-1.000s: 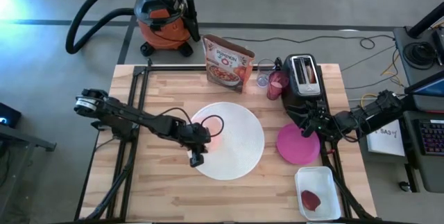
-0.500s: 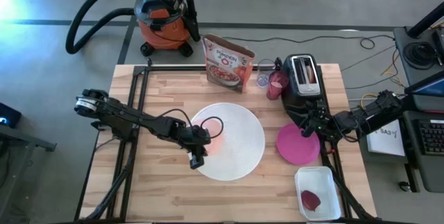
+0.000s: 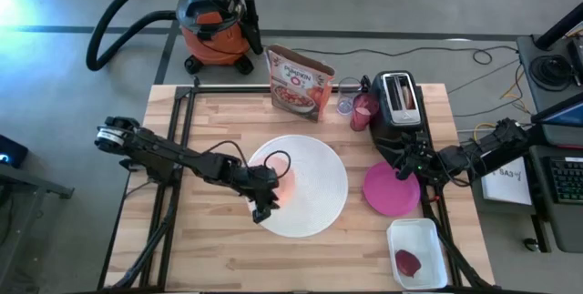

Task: Arrange a breakfast setting
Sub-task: Put the pink plate on the white table mat to the right of the orange bowl, then move the cereal box to the top left of the table

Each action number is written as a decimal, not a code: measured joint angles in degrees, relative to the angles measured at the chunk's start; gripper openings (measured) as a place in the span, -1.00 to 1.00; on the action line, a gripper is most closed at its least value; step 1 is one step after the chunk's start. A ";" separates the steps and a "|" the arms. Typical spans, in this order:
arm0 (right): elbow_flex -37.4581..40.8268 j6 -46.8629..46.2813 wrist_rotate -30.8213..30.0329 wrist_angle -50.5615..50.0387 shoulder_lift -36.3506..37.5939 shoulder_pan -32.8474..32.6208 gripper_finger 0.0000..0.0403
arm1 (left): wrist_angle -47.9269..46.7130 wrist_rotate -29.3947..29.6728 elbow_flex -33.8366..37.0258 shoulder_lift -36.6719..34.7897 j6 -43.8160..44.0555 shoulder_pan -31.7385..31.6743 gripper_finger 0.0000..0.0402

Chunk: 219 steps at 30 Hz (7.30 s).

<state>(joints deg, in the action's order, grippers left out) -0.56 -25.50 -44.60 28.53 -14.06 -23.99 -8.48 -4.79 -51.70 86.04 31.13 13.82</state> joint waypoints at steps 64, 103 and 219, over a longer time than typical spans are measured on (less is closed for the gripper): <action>-42.93 -55.00 15.31 -79.85 -26.63 1.05 -0.05 | -24.80 38.76 3.93 -40.30 0.97 6.63 -0.45; -48.87 -67.85 41.68 -77.55 -67.47 1.03 -0.05 | -55.88 38.92 -9.60 -50.20 2.46 6.60 -0.45; -82.23 -5.19 15.19 -85.12 -65.12 19.31 -0.25 | -52.76 50.30 -9.49 -42.14 -8.45 6.56 -0.45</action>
<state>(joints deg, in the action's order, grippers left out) -82.78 -30.68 -29.41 -56.59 -79.18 -4.68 -61.25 45.51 -61.19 43.90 22.67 20.38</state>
